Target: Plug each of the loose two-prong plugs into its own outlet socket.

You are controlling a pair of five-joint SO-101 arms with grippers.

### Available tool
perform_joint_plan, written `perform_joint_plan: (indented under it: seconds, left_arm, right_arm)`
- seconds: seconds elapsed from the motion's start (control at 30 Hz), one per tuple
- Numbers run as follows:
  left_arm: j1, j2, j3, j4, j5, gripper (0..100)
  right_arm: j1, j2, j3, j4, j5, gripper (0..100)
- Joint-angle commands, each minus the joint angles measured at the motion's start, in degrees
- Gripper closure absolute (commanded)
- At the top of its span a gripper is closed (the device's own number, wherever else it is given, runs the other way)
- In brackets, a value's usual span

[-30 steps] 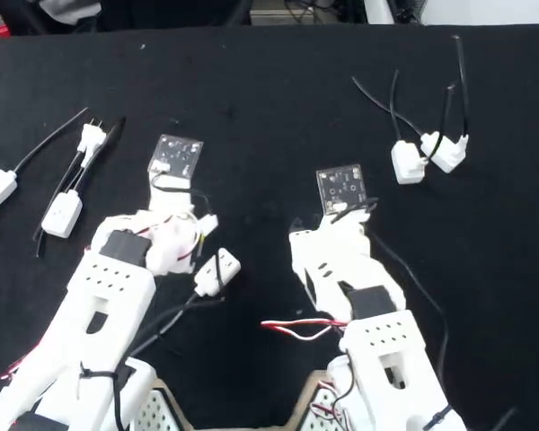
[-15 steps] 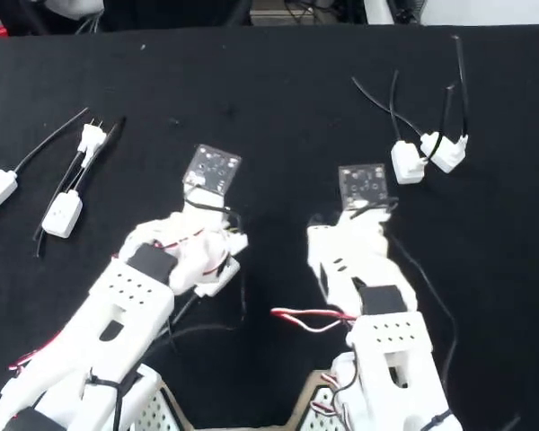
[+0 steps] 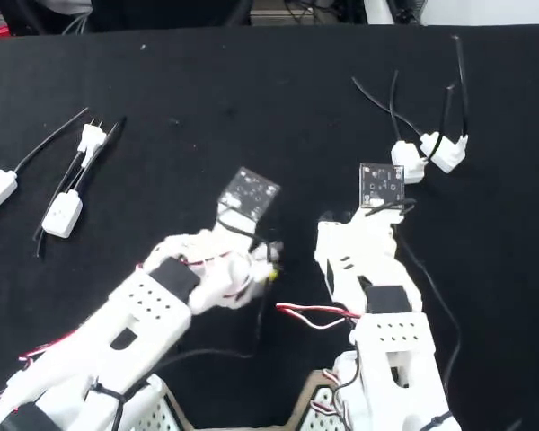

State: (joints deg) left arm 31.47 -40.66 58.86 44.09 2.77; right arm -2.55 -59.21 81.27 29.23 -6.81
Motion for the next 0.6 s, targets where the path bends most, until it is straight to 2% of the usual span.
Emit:
perform_joint_plan:
  seconds: [0.0,0.1,0.2,0.37,0.57]
  left_arm:
    - [-4.3,-4.0,-4.4,6.7,0.0,75]
    - [-13.0,-7.1,-7.2,11.8,-0.1,75]
    - [-19.6,-8.6,-6.4,12.7,-5.5,76]
    - [-17.7,-3.5,0.6,9.9,-16.8,75]
    - [-14.9,7.3,-4.4,17.9,-24.0,75]
  right_arm:
    - [1.1,-1.5,-2.8,-1.5,-0.6,91.0]
    - [1.1,-1.5,-2.8,-1.4,-0.6,91.0]
    - [0.6,-1.5,-2.7,-1.3,-0.6,91.0]
    - [-6.2,-1.5,-0.9,-1.5,-0.3,91.0]
    - [-7.4,-1.5,-0.7,-1.5,-0.2,91.0]
